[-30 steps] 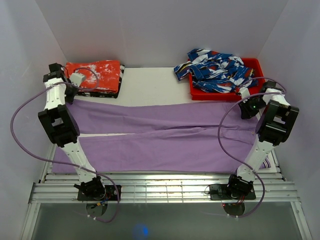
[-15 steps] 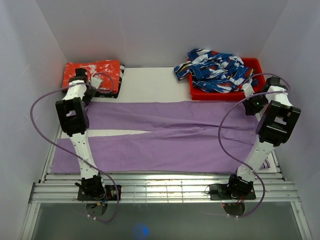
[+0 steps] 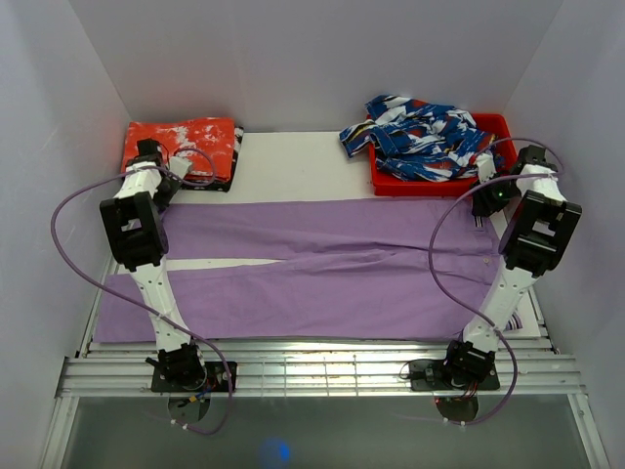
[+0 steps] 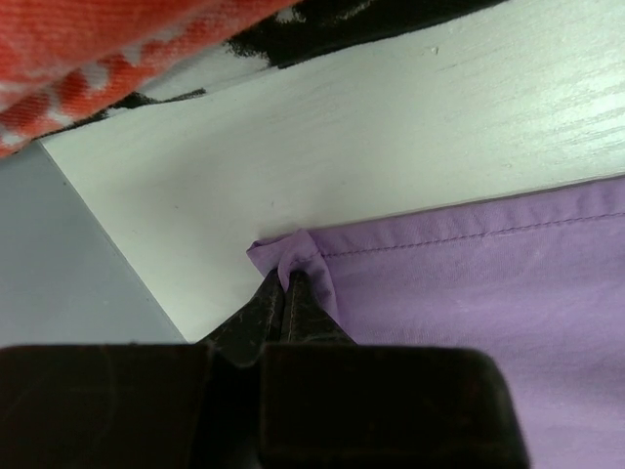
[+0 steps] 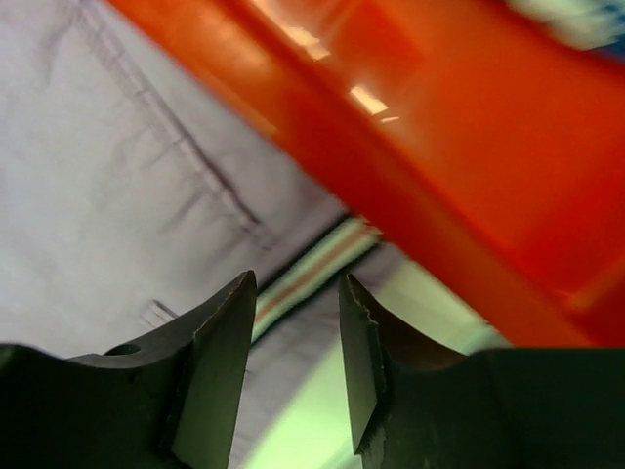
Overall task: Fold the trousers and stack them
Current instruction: Fold the trousers
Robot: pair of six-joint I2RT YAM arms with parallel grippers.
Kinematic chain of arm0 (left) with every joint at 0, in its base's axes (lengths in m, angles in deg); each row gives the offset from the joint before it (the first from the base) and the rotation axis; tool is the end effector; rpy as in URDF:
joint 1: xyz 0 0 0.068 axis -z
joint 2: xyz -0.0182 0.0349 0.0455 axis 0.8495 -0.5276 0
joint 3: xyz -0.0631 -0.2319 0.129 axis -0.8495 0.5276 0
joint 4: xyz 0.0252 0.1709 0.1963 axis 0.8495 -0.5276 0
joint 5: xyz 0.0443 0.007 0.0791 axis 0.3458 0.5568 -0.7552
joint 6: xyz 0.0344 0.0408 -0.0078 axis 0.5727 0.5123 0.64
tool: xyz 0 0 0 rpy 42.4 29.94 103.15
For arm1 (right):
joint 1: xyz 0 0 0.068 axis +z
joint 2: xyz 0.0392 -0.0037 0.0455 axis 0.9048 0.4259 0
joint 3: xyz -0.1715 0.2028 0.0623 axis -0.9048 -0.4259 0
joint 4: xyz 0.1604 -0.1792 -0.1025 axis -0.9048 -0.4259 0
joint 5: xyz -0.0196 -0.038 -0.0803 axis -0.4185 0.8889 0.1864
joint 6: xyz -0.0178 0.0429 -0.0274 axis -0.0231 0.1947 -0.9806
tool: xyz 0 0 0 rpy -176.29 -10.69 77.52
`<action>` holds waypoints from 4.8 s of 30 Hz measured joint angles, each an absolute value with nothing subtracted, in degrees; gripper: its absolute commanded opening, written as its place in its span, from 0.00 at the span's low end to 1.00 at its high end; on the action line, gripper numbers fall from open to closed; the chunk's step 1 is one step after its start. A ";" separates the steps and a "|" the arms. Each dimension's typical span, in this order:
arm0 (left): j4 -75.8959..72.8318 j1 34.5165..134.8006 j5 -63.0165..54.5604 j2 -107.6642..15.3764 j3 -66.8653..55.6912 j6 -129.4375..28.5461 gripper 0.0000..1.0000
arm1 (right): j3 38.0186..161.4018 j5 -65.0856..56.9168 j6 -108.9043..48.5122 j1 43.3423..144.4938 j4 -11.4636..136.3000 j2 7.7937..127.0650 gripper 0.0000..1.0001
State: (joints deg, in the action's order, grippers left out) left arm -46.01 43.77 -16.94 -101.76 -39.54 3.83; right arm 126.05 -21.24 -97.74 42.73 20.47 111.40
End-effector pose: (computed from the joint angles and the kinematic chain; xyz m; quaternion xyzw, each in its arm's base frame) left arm 0.4673 0.1227 0.1630 0.2322 0.9518 0.1275 0.1547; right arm 0.4361 -0.1607 0.1918 -0.3588 0.8858 0.0210 0.2935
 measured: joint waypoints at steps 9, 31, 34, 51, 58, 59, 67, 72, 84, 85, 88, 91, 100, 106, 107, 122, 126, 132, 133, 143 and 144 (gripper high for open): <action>-47.86 43.66 -16.52 -103.31 -42.34 4.20 0.00 | 119.82 -21.22 -100.43 42.29 18.98 110.68 0.33; -48.34 43.64 -16.08 -103.44 -42.67 6.00 0.00 | 139.12 -28.02 -106.64 39.80 4.08 118.73 0.93; -48.39 43.64 -16.11 -103.44 -42.67 6.32 0.00 | 138.86 -27.69 -106.96 40.45 3.73 120.17 0.92; -49.17 43.57 -15.63 -103.99 -43.87 6.83 0.00 | 136.37 -24.63 -121.76 43.21 -1.85 119.38 0.08; -49.02 42.28 -12.04 -105.28 -51.39 3.15 0.00 | 134.16 -23.82 -118.37 42.86 4.05 111.18 0.08; -48.37 42.08 -11.82 -105.41 -52.83 2.69 0.00 | 134.49 -23.84 -117.30 42.77 5.58 110.22 0.08; -41.59 41.97 -9.88 -109.30 -61.97 -1.50 0.00 | 136.37 -25.09 -107.77 42.79 18.22 108.67 0.08; -36.45 41.49 -6.93 -109.43 -61.79 -5.70 0.00 | 136.32 -26.88 -104.93 42.75 22.55 108.54 0.08; -23.21 33.80 6.41 -92.47 -39.26 -14.42 0.00 | 131.58 -33.09 -105.89 39.21 23.24 100.91 0.08; -22.88 33.01 7.61 -89.63 -36.42 -14.22 0.00 | 130.86 -33.63 -106.94 38.73 22.96 100.26 0.08; -21.09 31.68 9.23 -80.06 -26.50 -12.89 0.00 | 128.56 -34.09 -110.07 37.52 21.34 98.73 0.08; -19.80 31.37 9.82 -74.90 -22.54 -12.26 0.00 | 128.28 -34.07 -109.83 36.83 21.23 98.77 0.08; -18.84 32.07 11.24 -90.04 -41.42 -17.65 0.00 | 134.60 -36.28 -99.60 39.36 27.68 102.14 0.08; -21.31 32.47 12.15 -103.44 -60.26 -21.70 0.00 | 140.08 -36.63 -92.93 42.09 34.57 106.35 0.08; -21.35 32.49 12.18 -103.77 -61.03 -21.85 0.00 | 141.04 -36.50 -91.99 42.42 35.55 107.21 0.08; -9.40 23.53 24.92 -67.71 -15.37 -15.84 0.00 | 123.45 -39.69 -97.89 38.31 42.35 94.49 0.08; -7.76 20.55 28.26 -56.21 -5.21 -12.04 0.00 | 117.83 -40.98 -102.42 36.13 42.50 90.03 0.08; -9.74 18.65 29.99 -47.34 9.04 -5.15 0.00 | 109.64 -41.55 -112.78 33.33 38.81 85.63 0.08; -10.55 18.46 30.08 -46.31 11.49 -4.10 0.00 | 107.60 -41.57 -114.48 33.00 38.46 84.85 0.08; -16.43 16.99 29.57 -37.50 22.97 3.74 0.00 | 95.78 -42.70 -129.61 26.68 30.33 79.27 0.08; -16.80 16.95 29.33 -36.69 23.19 4.57 0.00 | 95.14 -42.81 -131.20 25.96 29.67 78.73 0.08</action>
State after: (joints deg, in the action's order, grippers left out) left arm -16.80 16.95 29.33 -36.69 23.19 4.57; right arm 95.14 -42.81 -131.20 25.96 29.67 78.73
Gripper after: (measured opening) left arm 0.022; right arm 0.125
